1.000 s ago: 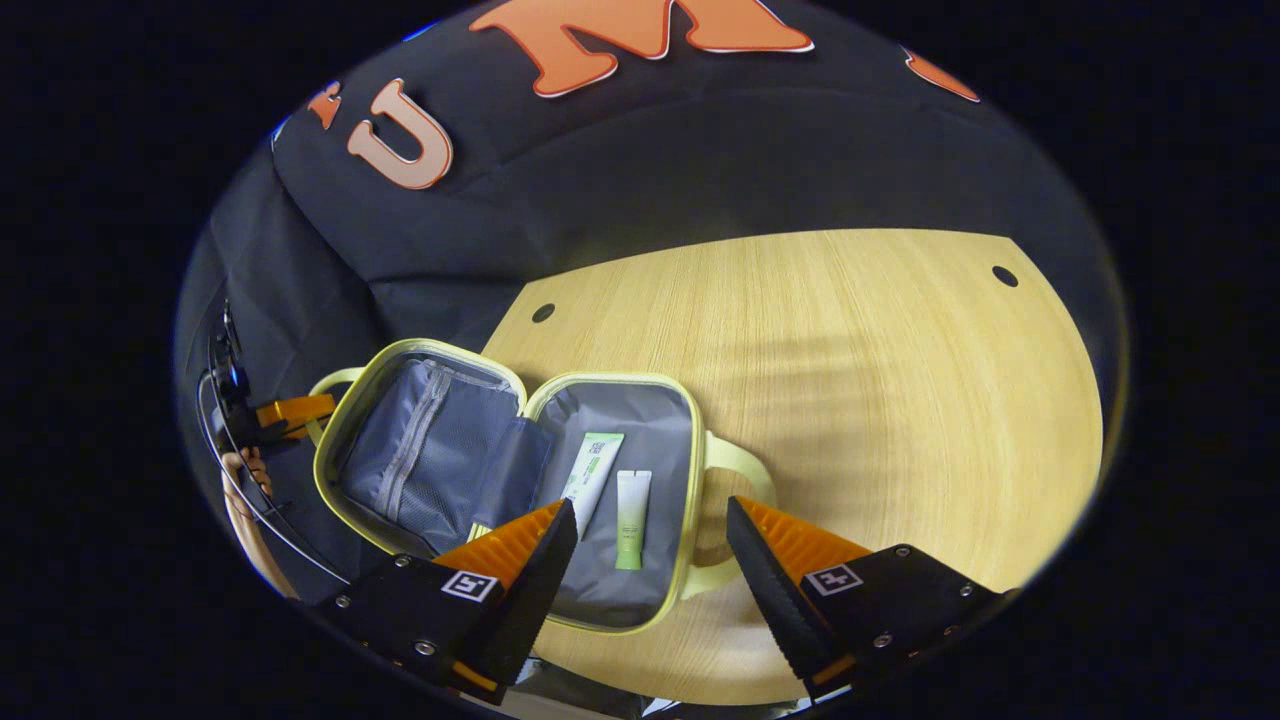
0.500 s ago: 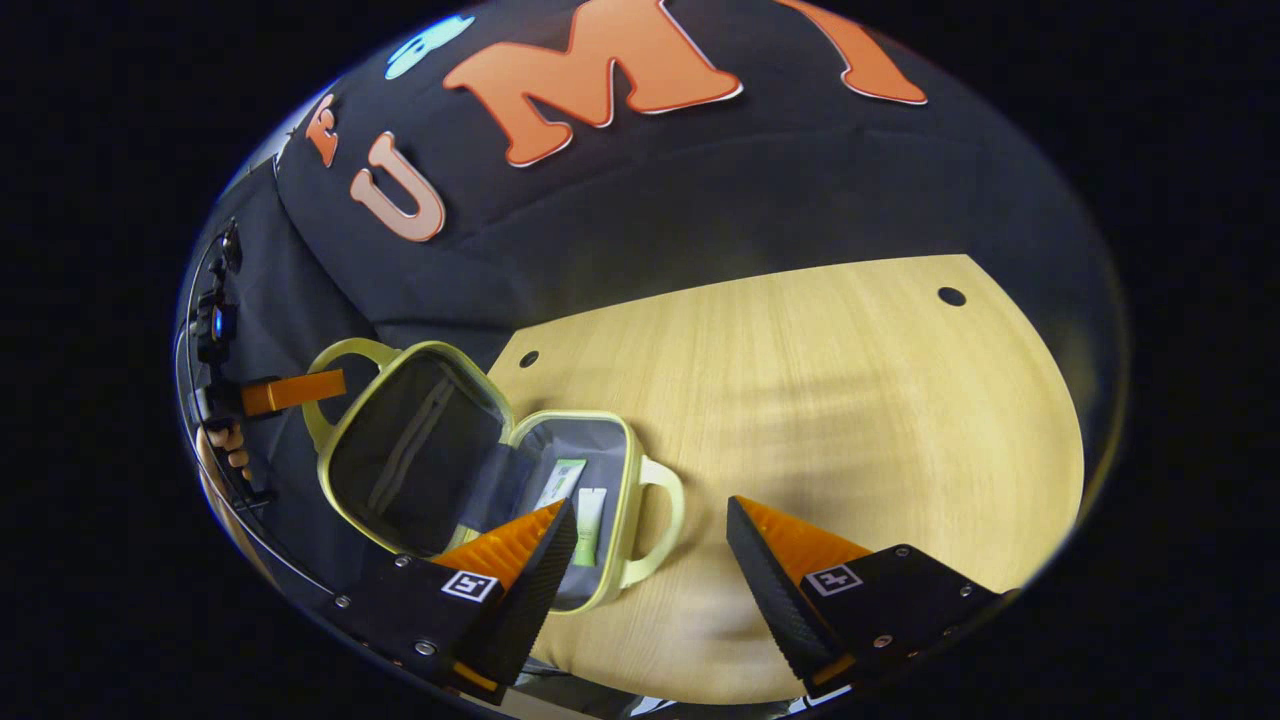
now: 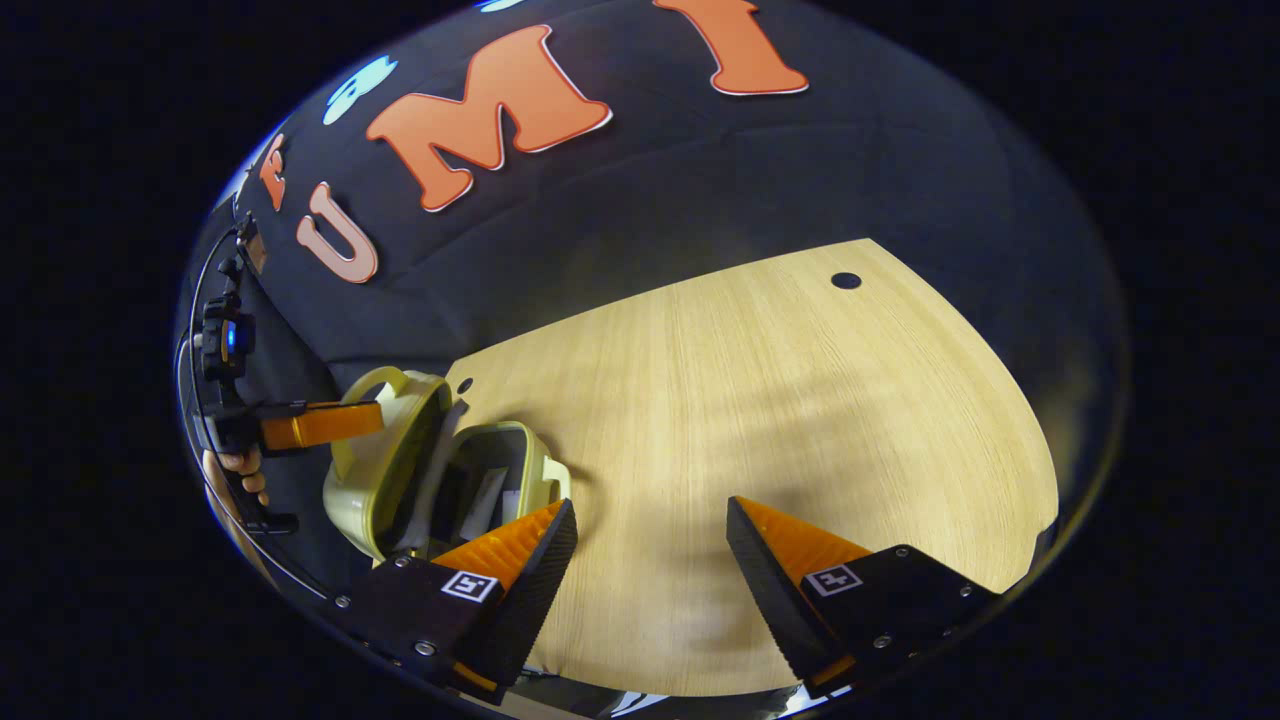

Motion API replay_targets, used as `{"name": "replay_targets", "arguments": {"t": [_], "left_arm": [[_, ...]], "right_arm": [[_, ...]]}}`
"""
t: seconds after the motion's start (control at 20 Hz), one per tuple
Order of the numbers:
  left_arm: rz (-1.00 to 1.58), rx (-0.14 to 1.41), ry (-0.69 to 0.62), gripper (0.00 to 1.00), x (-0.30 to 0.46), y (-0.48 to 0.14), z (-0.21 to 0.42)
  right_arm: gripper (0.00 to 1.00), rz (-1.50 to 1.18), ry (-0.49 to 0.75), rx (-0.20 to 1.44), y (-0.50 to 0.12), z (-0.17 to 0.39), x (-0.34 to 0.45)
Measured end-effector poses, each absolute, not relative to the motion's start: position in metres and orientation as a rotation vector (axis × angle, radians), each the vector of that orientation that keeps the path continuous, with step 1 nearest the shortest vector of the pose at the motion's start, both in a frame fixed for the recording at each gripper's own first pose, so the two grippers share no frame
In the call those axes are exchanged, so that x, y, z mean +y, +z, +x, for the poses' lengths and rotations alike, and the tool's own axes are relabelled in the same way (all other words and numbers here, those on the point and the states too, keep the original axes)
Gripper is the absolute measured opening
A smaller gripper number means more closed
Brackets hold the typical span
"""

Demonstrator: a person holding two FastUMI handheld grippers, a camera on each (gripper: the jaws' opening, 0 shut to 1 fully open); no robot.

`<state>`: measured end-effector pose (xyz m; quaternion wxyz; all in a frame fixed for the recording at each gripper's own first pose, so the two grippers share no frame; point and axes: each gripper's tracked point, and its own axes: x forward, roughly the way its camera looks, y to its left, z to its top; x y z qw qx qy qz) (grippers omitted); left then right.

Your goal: First open the suitcase, pack the skin care products into it, and then close the suitcase.

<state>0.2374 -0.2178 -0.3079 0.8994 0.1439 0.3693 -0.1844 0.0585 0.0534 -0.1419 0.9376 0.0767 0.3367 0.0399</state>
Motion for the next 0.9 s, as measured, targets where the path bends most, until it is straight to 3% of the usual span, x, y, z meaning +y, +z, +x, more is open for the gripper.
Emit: {"name": "replay_targets", "arguments": {"t": [0.45,0.65,0.85,0.9], "left_arm": [[0.292,0.905,-0.455,0.09,-0.262,-0.434,0.221],[0.38,0.91,-0.443,0.08,-0.264,-0.458,0.215],[0.365,0.904,-0.43,0.23,-0.274,-0.461,0.207],[0.335,0.9,-0.424,0.35,-0.275,-0.46,0.205]], "right_arm": [[0.95,0.133,0.027,0.719,-0.155,0.055,0.017],[0.96,0.125,0.035,0.736,-0.157,0.057,0.019],[0.96,0.115,0.038,0.737,-0.153,0.063,0.027],[0.96,0.113,0.042,0.734,-0.15,0.063,0.031]]}}
